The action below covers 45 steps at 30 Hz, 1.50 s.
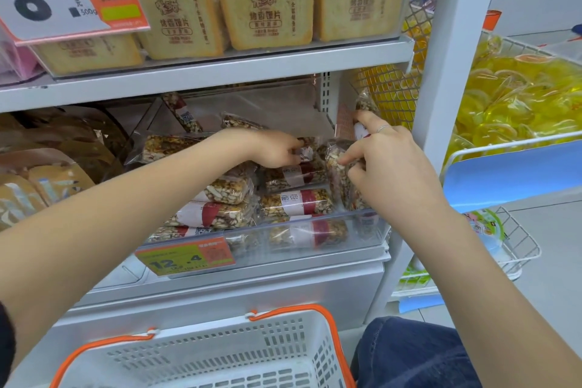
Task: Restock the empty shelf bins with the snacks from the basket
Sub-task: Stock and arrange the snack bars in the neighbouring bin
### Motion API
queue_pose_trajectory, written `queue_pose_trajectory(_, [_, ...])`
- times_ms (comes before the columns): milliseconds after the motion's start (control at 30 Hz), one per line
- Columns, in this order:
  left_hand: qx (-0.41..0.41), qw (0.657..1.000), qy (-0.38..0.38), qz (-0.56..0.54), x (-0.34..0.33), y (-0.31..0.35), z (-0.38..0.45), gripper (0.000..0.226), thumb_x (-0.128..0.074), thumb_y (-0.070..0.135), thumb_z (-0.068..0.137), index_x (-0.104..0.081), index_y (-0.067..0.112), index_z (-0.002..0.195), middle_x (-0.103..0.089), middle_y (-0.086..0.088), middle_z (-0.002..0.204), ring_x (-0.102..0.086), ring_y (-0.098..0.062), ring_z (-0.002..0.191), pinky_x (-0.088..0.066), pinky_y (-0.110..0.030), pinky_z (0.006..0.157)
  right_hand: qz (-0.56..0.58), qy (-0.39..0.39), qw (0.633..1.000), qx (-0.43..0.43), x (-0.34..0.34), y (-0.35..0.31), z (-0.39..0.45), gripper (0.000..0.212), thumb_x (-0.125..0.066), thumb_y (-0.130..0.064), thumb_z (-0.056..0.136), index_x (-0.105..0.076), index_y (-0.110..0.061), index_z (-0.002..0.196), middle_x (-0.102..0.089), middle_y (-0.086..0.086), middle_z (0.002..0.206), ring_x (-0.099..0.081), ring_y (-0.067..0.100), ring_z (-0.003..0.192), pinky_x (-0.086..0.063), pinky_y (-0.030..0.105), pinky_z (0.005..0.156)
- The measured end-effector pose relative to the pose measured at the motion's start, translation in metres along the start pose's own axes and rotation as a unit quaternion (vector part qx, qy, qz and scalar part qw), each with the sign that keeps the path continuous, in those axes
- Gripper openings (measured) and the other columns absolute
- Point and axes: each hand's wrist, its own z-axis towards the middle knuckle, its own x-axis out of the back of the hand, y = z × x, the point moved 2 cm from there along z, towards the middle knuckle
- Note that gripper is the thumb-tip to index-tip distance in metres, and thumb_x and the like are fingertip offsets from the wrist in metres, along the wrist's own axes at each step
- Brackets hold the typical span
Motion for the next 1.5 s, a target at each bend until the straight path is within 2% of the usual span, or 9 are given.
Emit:
queue_pose_trajectory(200, [0.074, 0.990, -0.091, 0.076, -0.022, -0.029, 0.034, 0.076, -0.033, 0.053, 0.097, 0.010, 0.020, 0.150, -0.002, -0.004, 0.159, -0.015, -0.025, 0.145, -0.019, -0.039, 0.117, 0.009, 0.000, 1.000, 0.008, 0.000, 0.003, 0.001, 0.032, -0.052, -0.005, 0.086, -0.075, -0.024, 0.100, -0.027, -0.011, 0.154, -0.039, 0.027, 0.121, -0.043, 0.033, 0.085])
queue_pose_trajectory(400, [0.001, 0.998, 0.030, 0.051, -0.012, -0.039, 0.041, 0.052, -0.055, 0.029, 0.094, -0.041, 0.017, 0.142, -0.050, -0.007, 0.137, -0.051, -0.026, 0.116, -0.042, -0.036, 0.097, 0.016, 0.002, 1.000, 0.007, 0.000, 0.004, 0.000, 0.032, -0.052, -0.005, 0.087, -0.075, -0.024, 0.099, -0.027, -0.013, 0.153, -0.038, 0.026, 0.121, -0.043, 0.033, 0.084])
queue_pose_trajectory(667, [-0.003, 0.998, -0.054, 0.010, -0.017, -0.043, 0.038, 0.057, -0.056, 0.028, 0.094, -0.033, 0.022, 0.146, -0.043, -0.003, 0.145, -0.047, -0.023, 0.124, -0.037, -0.029, 0.098, 0.039, -0.007, 0.999, 0.009, -0.002, 0.005, 0.002, 0.032, -0.054, -0.005, 0.083, -0.076, -0.027, 0.094, -0.032, -0.010, 0.152, -0.040, 0.027, 0.125, -0.044, 0.032, 0.086])
queue_pose_trajectory(733, [-0.023, 0.998, -0.001, -0.061, -0.009, -0.042, 0.035, 0.047, -0.053, 0.020, 0.096, -0.043, 0.016, 0.141, -0.051, -0.005, 0.138, -0.053, -0.018, 0.113, -0.038, -0.023, 0.090, 0.042, -0.007, 0.999, 0.008, -0.002, 0.004, 0.003, 0.032, -0.055, -0.005, 0.083, -0.076, -0.028, 0.093, -0.032, -0.010, 0.152, -0.040, 0.027, 0.124, -0.044, 0.033, 0.086])
queue_pose_trajectory(800, [-0.030, 0.983, 0.139, -0.119, 0.002, -0.044, 0.028, 0.034, -0.048, 0.010, 0.097, -0.054, 0.011, 0.131, -0.059, -0.008, 0.128, -0.058, -0.017, 0.105, -0.039, -0.022, 0.086, 0.039, -0.010, 0.999, 0.006, -0.001, 0.004, 0.003, 0.033, -0.055, -0.006, 0.084, -0.075, -0.029, 0.095, -0.031, -0.011, 0.152, -0.040, 0.027, 0.124, -0.044, 0.033, 0.086])
queue_pose_trajectory(867, [-0.013, 0.976, 0.215, -0.044, 0.011, -0.057, 0.022, 0.033, -0.052, 0.013, 0.095, -0.057, 0.014, 0.128, -0.056, -0.006, 0.129, -0.054, -0.022, 0.113, -0.040, -0.028, 0.091, 0.037, -0.011, 0.999, 0.004, -0.001, 0.003, 0.002, 0.033, -0.054, -0.006, 0.085, -0.075, -0.028, 0.096, -0.030, -0.011, 0.153, -0.039, 0.026, 0.124, -0.044, 0.032, 0.086])
queue_pose_trajectory(1000, [0.085, 0.985, 0.108, 0.107, 0.011, -0.087, 0.016, 0.044, -0.064, 0.038, 0.087, -0.054, 0.021, 0.127, -0.059, -0.004, 0.119, -0.056, -0.025, 0.103, -0.047, -0.035, 0.086, 0.034, -0.011, 0.999, 0.000, -0.001, 0.003, 0.003, 0.031, -0.054, -0.006, 0.085, -0.075, -0.028, 0.094, -0.030, -0.011, 0.153, -0.039, 0.026, 0.124, -0.044, 0.032, 0.085])
queue_pose_trajectory(1233, [0.005, 0.958, 0.244, -0.149, 0.022, -0.081, 0.010, 0.051, -0.076, 0.025, 0.077, -0.051, 0.016, 0.120, -0.053, 0.000, 0.116, -0.051, -0.017, 0.101, -0.042, -0.028, 0.079, 0.035, -0.008, 0.999, 0.004, -0.002, 0.003, 0.003, 0.032, -0.054, -0.006, 0.084, -0.075, -0.029, 0.094, -0.031, -0.012, 0.152, -0.041, 0.026, 0.123, -0.045, 0.032, 0.084])
queue_pose_trajectory(1500, [-0.037, 0.954, 0.236, -0.180, 0.025, -0.059, 0.029, 0.054, -0.085, 0.024, 0.066, -0.049, 0.018, 0.106, -0.054, 0.002, 0.107, -0.052, -0.016, 0.099, -0.045, -0.031, 0.084, 0.043, -0.012, 0.999, 0.003, -0.003, 0.003, 0.004, 0.033, -0.054, -0.006, 0.084, -0.076, -0.030, 0.093, -0.032, -0.013, 0.152, -0.042, 0.026, 0.122, -0.045, 0.032, 0.085])
